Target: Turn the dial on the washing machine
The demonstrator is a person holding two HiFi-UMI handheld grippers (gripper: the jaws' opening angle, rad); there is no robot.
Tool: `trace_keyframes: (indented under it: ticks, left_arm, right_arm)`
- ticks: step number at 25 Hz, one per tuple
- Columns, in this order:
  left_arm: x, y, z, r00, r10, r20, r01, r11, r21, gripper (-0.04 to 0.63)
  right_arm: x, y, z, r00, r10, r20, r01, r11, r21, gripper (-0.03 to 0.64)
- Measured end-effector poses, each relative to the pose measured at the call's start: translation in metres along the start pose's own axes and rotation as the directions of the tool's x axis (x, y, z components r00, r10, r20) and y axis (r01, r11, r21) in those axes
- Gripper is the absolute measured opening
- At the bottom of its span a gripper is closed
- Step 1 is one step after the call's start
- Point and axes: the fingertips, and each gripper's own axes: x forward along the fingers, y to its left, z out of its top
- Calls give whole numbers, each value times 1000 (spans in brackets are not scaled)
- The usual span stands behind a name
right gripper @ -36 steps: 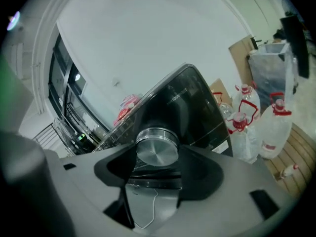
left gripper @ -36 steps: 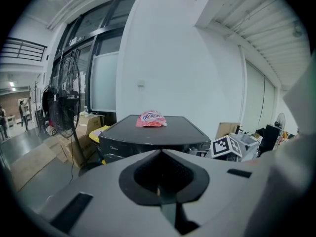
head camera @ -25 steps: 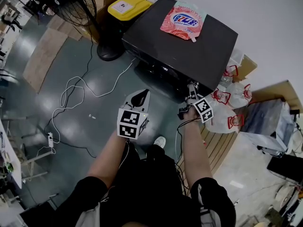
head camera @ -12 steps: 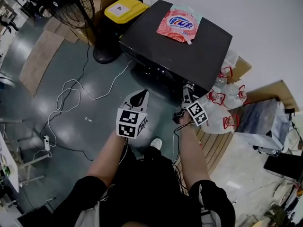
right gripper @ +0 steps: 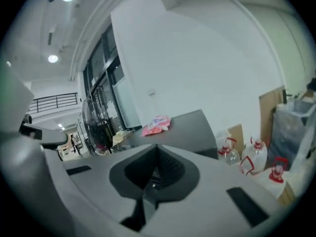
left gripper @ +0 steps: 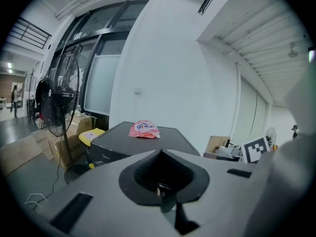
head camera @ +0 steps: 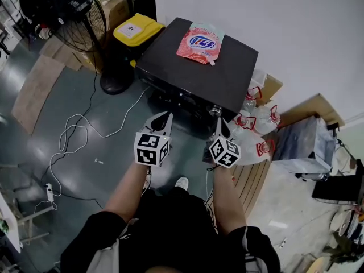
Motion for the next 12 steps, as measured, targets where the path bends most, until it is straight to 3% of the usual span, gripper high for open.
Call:
trace_keyframes:
  ticks: [6, 12]
  left_arm:
    - [-23, 1, 28, 997, -52, 58, 49, 997, 57, 6]
    - [-54, -5, 44, 986, -117, 121, 100, 985, 143, 6]
  right_arm:
    - [-61, 49, 79, 971, -34, 236, 70, 987, -147, 0]
    - [-106, 89, 94, 937, -53, 345, 116, 980, -164, 0]
